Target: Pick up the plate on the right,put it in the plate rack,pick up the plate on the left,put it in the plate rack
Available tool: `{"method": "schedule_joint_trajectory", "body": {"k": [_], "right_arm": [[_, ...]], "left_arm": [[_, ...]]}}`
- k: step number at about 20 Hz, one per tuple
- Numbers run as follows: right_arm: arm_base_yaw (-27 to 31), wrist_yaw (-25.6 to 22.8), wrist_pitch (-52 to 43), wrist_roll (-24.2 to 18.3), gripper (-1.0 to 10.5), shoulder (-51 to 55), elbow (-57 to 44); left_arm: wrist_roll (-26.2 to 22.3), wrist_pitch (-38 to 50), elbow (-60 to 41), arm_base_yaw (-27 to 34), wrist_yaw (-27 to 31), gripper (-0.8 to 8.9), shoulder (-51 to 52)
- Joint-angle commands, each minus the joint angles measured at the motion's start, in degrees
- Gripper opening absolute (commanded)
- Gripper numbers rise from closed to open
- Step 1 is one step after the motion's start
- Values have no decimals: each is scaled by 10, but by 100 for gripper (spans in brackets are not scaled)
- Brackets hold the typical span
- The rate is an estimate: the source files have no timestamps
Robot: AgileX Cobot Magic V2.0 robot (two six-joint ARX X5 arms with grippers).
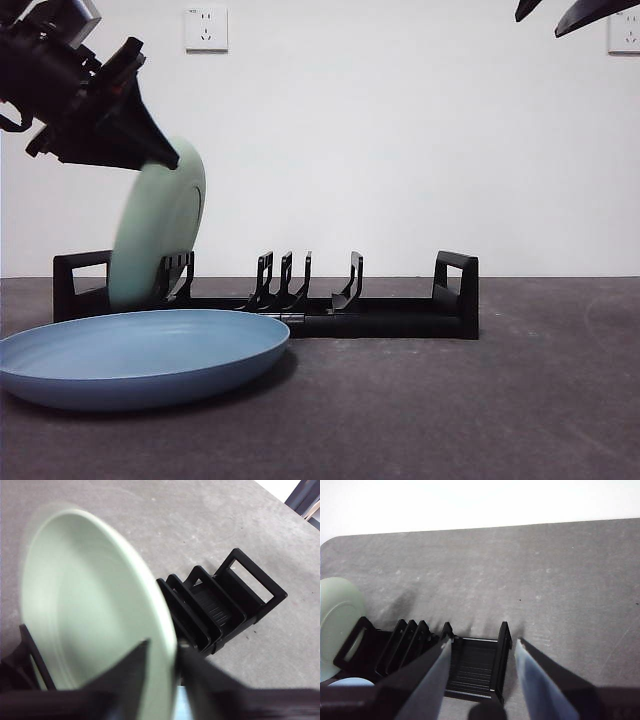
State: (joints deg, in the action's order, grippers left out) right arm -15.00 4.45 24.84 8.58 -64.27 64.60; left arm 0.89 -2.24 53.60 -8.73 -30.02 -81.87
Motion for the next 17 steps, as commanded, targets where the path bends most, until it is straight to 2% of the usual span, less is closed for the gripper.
{"method": "schedule_joint_trajectory", "body": {"k": [1,4,7,8,12,14,17], "right_arm": [[-1,0,-2,6,218,-2,-2],[-1,0,-2,7,218,-2,-2],[-1,1,-1,10,218,-2,-2],[-1,1,1,10,218,-2,-2],[-2,4,19,10,218,-2,-2],[-2,40,32,10,218,-3,-2],[-2,126,50,10,218,-9,-2]], "left_arm": [[-12,1,1,-11,0,198,-3],[-12,-5,1,-18,0,220,-3],[-11,-9,1,-24,8,418,-2],[-8,-9,1,-26,14,448,-2],[0,-33,1,-28,13,448,17],[-1,-47,1,-28,12,448,42],[-11,-65,1,-30,13,448,90]]}}
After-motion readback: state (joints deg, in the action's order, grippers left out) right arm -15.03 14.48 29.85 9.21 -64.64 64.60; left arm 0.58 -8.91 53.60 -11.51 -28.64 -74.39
